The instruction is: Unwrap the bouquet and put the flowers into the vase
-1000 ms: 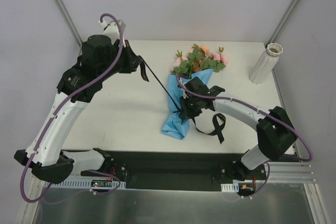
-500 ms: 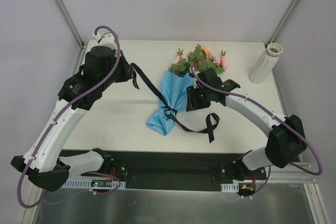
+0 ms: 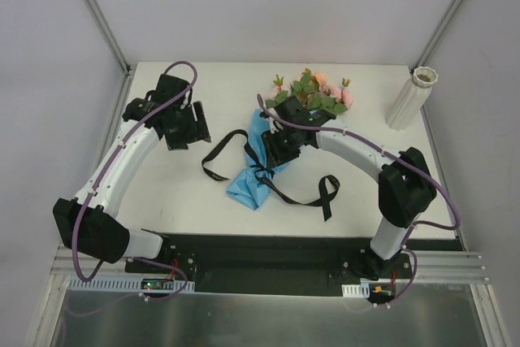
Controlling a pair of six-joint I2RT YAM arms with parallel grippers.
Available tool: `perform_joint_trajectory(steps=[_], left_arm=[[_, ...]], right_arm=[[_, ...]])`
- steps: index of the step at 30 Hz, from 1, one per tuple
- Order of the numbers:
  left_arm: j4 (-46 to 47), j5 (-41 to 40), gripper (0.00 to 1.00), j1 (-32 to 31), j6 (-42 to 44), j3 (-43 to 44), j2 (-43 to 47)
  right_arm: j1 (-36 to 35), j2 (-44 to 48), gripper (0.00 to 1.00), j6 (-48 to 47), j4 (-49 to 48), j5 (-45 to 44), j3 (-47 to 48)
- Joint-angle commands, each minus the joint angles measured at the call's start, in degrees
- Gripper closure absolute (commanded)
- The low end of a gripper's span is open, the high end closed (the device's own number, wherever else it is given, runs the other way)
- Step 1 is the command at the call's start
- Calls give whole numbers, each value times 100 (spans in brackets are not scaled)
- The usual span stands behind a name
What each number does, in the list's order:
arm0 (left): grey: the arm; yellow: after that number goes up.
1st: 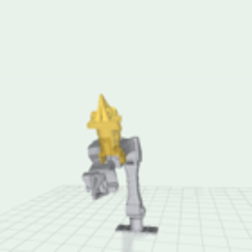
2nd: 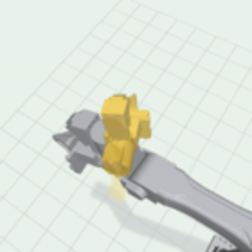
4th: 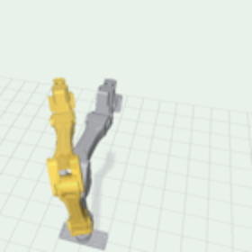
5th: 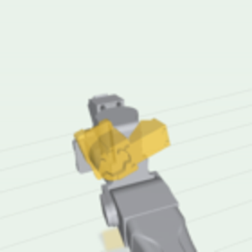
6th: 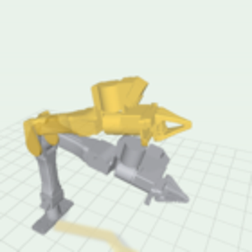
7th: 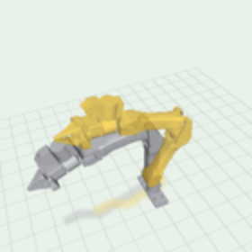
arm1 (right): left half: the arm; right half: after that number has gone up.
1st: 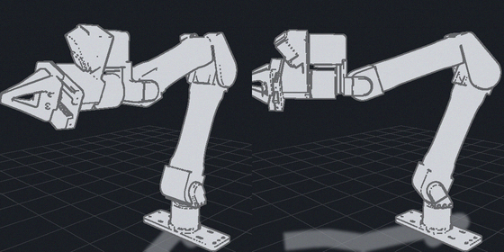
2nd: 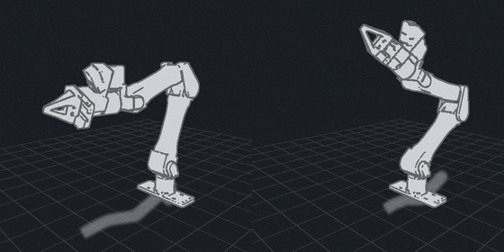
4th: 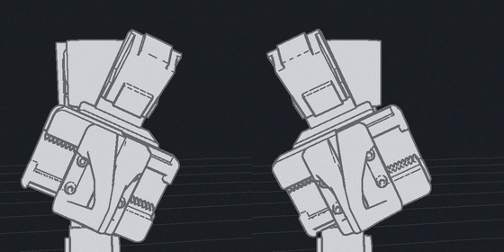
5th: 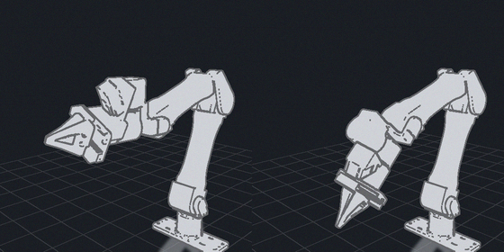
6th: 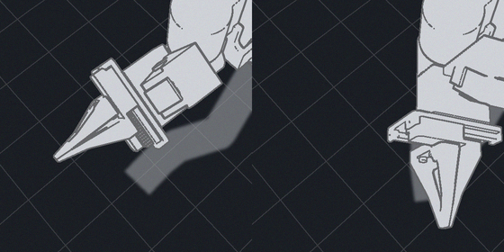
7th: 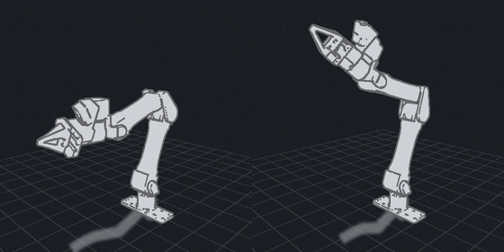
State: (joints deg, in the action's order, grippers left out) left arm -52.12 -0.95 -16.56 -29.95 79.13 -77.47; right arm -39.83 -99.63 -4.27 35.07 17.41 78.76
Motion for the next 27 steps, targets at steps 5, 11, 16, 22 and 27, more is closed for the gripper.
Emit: perform_joint_trajectory(steps=[5,11,16,22,27], left_arm=[[1080,2738,47,-286,-186,-775,145],[1617,3320,67,-717,-380,-952,-584],[1679,3952,77,-717,-239,-900,-1356],[1705,3883,81,-770,-142,-996,-1797],[1827,3743,83,-779,-90,-1093,-2000]], right_arm=[[-533,-117,65,-697,-35,-1028,184],[-692,-161,68,-961,-527,-1284,-27],[-754,-311,69,-1137,-712,-1398,-63],[-789,-381,69,-1119,-967,-1310,-186],[-833,-583,69,-1155,-1072,-1495,-212]])
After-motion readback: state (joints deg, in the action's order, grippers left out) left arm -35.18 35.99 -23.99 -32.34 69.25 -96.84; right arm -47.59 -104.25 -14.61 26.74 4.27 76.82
